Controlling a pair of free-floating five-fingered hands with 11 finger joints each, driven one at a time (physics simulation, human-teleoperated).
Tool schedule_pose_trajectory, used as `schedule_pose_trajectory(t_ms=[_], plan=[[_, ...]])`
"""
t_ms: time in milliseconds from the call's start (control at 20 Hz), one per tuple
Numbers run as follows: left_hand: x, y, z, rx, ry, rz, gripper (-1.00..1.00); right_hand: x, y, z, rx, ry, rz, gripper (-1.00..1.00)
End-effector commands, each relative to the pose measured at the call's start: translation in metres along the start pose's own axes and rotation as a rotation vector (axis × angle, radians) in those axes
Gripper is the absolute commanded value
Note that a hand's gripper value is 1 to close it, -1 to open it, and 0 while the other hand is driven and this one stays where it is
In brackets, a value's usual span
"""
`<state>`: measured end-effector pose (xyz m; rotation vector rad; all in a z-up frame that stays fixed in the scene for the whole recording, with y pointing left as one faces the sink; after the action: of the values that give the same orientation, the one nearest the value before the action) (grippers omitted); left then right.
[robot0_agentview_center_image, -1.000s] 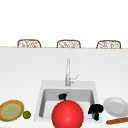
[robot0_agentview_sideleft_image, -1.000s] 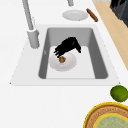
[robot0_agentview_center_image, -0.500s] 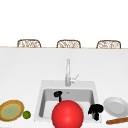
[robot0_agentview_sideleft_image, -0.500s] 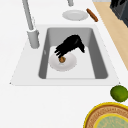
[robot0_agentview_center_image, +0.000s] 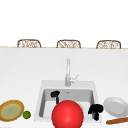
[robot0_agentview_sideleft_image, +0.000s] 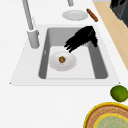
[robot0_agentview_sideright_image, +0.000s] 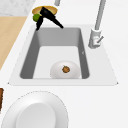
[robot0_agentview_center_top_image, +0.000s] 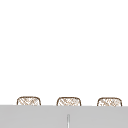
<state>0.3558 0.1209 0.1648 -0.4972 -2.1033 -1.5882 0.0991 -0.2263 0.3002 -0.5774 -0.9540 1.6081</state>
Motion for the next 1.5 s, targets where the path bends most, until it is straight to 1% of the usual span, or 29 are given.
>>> schedule_pose_trajectory(t_ms=[0, 150, 200, 300, 400, 550, 650, 800, 900, 1100, 1200, 1350, 1450], plan=[[0.035, 0.008, 0.008, -0.062, 0.012, -0.002, -1.0, 0.0, 0.0, 0.0, 0.0, 0.0, 0.0, 0.0], [0.057, 0.012, 0.019, -0.052, 0.015, -0.003, -1.0, 0.0, 0.0, 0.0, 0.0, 0.0, 0.0, 0.0], [0.062, 0.016, 0.025, -0.041, 0.016, -0.003, -1.0, 0.0, 0.0, 0.0, 0.0, 0.0, 0.0, 0.0], [0.074, 0.022, 0.033, -0.029, 0.023, 0.015, -1.0, 0.0, 0.0, 0.0, 0.0, 0.0, 0.0, 0.0], [0.087, 0.029, 0.041, -0.024, 0.027, 0.033, -1.0, 0.0, 0.0, 0.0, 0.0, 0.0, 0.0, 0.0], [0.107, 0.033, 0.051, -0.03, 0.029, 0.028, -1.0, 0.0, 0.0, 0.0, 0.0, 0.0, 0.0, 0.0], [0.122, 0.031, 0.057, -0.04, 0.03, 0.005, -1.0, 0.0, 0.0, 0.0, 0.0, 0.0, 0.0, 0.0], [0.144, 0.032, 0.067, -0.045, 0.035, 0.003, -1.0, 0.0, 0.0, 0.0, 0.0, 0.0, 0.0, 0.0], [0.168, 0.032, 0.066, -0.058, 0.043, -0.004, -1.0, 0.0, 0.0, 0.0, 0.0, 0.0, 0.0, 0.0], [0.204, 0.03, 0.074, -0.062, 0.047, -0.005, -1.0, 0.0, 0.0, 0.0, 0.0, 0.0, 0.0, 0.0], [0.223, 0.028, 0.071, -0.071, 0.055, -0.007, -1.0, 0.0, 0.0, 0.0, 0.0, 0.0, 0.0, 0.0], [0.25, 0.024, 0.073, -0.062, 0.05, -0.006, -1.0, 0.0, 0.0, 0.0, 0.0, 0.0, 0.0, 0.0], [0.261, 0.012, 0.077, -0.061, 0.051, -0.006, -1.0, 0.0, 0.0, 0.0, 0.0, 0.0, 0.0, 0.0]])
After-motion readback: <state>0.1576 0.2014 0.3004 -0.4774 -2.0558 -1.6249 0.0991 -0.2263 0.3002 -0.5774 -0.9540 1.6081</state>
